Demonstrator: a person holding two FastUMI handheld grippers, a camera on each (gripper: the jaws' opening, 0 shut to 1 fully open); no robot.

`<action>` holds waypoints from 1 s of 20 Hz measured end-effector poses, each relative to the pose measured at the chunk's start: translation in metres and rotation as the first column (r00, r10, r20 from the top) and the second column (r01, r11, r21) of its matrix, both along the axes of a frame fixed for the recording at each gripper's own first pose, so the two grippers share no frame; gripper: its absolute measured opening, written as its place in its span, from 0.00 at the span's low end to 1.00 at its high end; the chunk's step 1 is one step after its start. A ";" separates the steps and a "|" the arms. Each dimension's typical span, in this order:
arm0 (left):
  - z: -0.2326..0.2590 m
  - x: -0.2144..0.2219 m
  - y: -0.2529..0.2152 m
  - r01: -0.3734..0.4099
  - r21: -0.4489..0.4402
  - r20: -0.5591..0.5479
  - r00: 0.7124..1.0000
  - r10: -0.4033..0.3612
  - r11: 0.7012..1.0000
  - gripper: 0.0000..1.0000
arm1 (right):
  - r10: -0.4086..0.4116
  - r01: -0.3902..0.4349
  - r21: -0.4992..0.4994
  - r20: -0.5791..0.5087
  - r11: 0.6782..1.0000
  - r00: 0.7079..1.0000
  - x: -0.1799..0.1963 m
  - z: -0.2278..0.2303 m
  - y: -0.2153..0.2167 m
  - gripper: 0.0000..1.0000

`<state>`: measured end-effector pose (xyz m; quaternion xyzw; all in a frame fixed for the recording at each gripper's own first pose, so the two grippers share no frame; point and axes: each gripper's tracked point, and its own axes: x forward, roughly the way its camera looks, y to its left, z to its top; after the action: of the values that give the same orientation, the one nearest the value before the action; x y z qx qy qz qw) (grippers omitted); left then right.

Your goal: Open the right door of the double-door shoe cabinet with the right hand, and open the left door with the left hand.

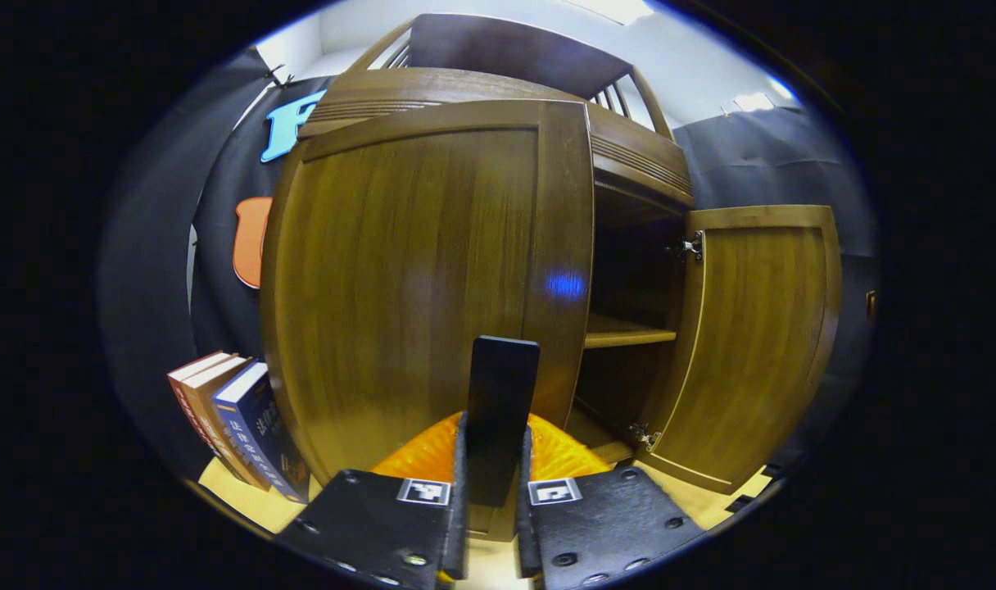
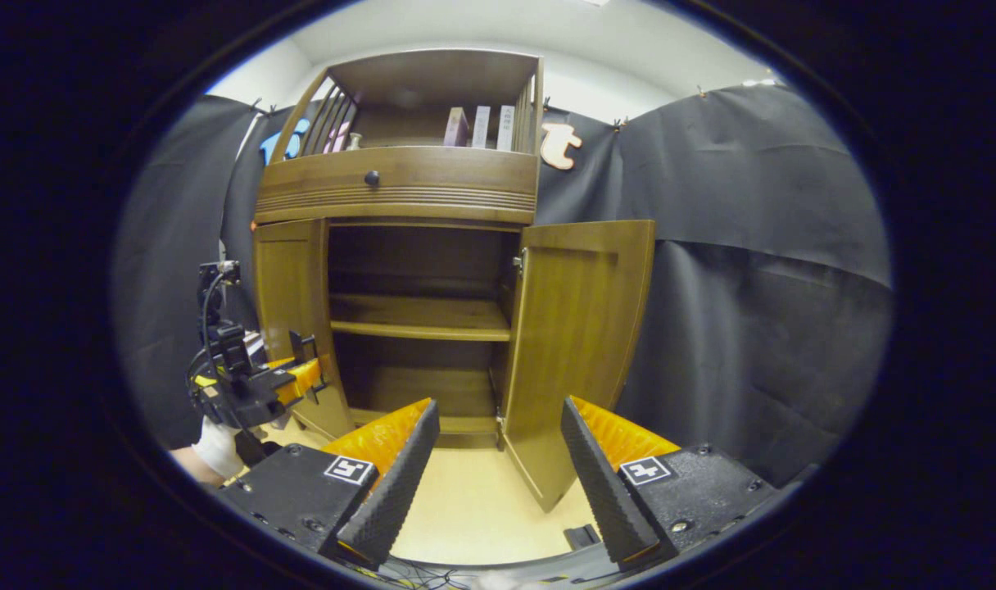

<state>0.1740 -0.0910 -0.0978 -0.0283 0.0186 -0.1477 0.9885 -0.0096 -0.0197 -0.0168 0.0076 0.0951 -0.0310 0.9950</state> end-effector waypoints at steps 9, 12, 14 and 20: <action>-0.004 -0.043 0.040 -0.047 0.041 0.010 0.999 0.046 0.998 0.20 | 0.071 -0.071 -0.004 0.000 0.997 0.997 0.002 -0.002 0.027 0.95; -0.004 -0.059 0.058 -0.072 0.045 0.011 0.997 0.071 0.996 0.20 | 0.100 -0.100 0.005 -0.002 0.995 0.995 0.003 -0.004 0.038 0.95; -0.005 -0.067 0.072 -0.089 0.058 0.017 0.996 0.089 0.994 0.19 | 0.123 -0.123 0.020 0.003 0.992 0.992 0.005 -0.002 0.047 0.95; -0.007 -0.086 0.113 -0.150 0.062 0.007 0.989 0.150 0.987 0.19 | 0.184 -0.184 0.038 0.003 0.982 0.983 0.005 -0.007 0.071 0.95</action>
<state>0.0879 0.0221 -0.1049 0.0013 0.0198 -0.0722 0.9972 -0.0048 0.0513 -0.0240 0.0179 0.0960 0.0627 0.9932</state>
